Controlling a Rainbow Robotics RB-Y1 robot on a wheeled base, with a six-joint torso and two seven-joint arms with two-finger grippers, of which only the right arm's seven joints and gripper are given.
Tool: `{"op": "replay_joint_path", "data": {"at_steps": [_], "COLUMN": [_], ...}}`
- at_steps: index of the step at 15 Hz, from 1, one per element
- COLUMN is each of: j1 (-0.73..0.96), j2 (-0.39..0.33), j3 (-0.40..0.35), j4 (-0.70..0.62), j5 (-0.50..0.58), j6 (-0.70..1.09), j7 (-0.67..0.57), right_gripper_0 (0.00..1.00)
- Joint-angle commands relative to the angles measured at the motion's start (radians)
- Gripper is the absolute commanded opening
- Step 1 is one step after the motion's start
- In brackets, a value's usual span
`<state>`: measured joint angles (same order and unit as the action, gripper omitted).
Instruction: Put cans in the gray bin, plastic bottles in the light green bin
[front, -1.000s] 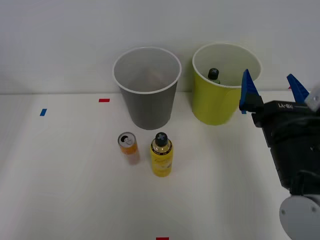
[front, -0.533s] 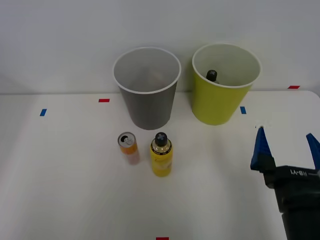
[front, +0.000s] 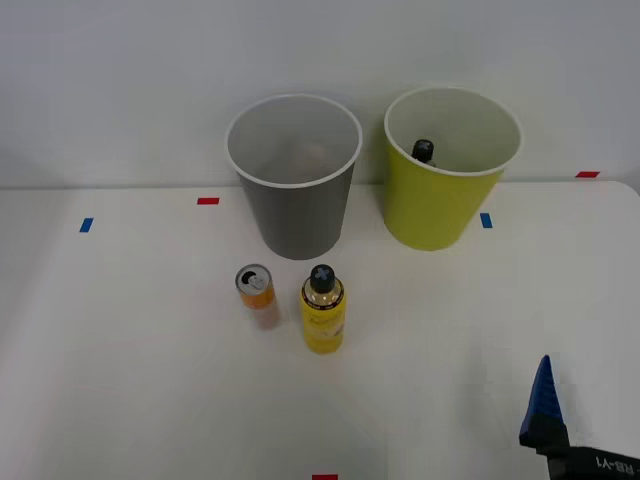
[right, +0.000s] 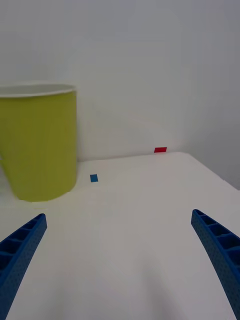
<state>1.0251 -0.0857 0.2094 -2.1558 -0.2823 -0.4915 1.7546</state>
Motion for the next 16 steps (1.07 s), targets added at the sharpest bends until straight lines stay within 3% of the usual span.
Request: {"op": "replay_joint_path", "data": {"at_steps": [1,5,8,11,16], "j1": [0.012,0.001,-0.008,-0.007,-0.007], "j2": [0.024,0.026,0.027,0.029,0.029], "j3": [-0.065,-0.119,-0.102,-0.081,-0.027], "j4": [0.172,0.369,0.449,0.485,0.507], "j5": [0.178,0.272,0.273,0.264,0.179], "j6": [-0.151,-0.335,-0.435,-0.530,-0.579], "j7": [-0.264,-0.486,-0.491,-0.451,-0.176], "right_gripper_0": [1.00,1.00,1.00,1.00,1.00]}}
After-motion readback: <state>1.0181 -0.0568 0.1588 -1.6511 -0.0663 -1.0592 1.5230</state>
